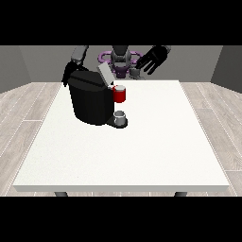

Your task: Insert the coffee pod into the coffee machine and close the lid

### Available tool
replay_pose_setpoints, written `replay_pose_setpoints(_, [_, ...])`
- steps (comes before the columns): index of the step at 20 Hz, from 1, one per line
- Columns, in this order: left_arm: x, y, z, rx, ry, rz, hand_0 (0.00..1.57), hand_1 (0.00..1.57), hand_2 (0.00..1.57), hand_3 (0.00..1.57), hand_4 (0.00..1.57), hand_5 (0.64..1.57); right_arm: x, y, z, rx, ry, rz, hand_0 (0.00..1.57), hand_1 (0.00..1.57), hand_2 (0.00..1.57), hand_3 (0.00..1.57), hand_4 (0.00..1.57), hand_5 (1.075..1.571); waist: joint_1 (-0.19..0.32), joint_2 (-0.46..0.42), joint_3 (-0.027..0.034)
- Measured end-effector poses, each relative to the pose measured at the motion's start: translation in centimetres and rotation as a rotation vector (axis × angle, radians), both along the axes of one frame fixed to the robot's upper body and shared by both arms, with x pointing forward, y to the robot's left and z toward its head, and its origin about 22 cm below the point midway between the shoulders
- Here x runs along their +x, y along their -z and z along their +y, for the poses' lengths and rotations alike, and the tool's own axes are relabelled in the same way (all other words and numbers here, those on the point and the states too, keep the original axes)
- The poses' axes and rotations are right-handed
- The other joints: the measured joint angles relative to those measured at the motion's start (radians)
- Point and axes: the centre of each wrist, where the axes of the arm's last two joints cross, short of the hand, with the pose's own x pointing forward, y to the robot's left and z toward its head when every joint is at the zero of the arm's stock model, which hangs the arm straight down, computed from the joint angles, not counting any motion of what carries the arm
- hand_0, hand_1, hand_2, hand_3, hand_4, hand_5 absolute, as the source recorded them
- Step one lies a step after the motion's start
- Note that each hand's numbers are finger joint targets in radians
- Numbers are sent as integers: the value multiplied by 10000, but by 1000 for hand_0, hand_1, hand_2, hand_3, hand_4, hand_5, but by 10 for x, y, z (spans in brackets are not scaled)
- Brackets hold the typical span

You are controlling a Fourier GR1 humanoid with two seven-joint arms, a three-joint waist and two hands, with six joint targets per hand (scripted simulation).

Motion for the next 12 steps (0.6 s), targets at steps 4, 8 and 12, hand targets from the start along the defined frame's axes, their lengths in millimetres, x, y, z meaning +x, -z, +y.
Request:
replay_pose_setpoints(4, [-20,67,0,-3322,-308,1395,0,0,0,0,274,1571,-14,11,-6,281,170,189,0,0,0,0,0,1571,659,-979,-10])
replay_pose_setpoints(8, [-55,138,-9,-4988,-667,2924,0,0,0,0,393,1571,-14,4,-6,640,-256,120,0,0,0,0,0,1571,1307,-2072,-1])
replay_pose_setpoints(12, [-78,171,-10,-5598,-1037,3834,0,0,0,0,389,1571,-3,-17,-2,670,-989,-139,0,0,0,0,196,1571,1706,-2723,4])
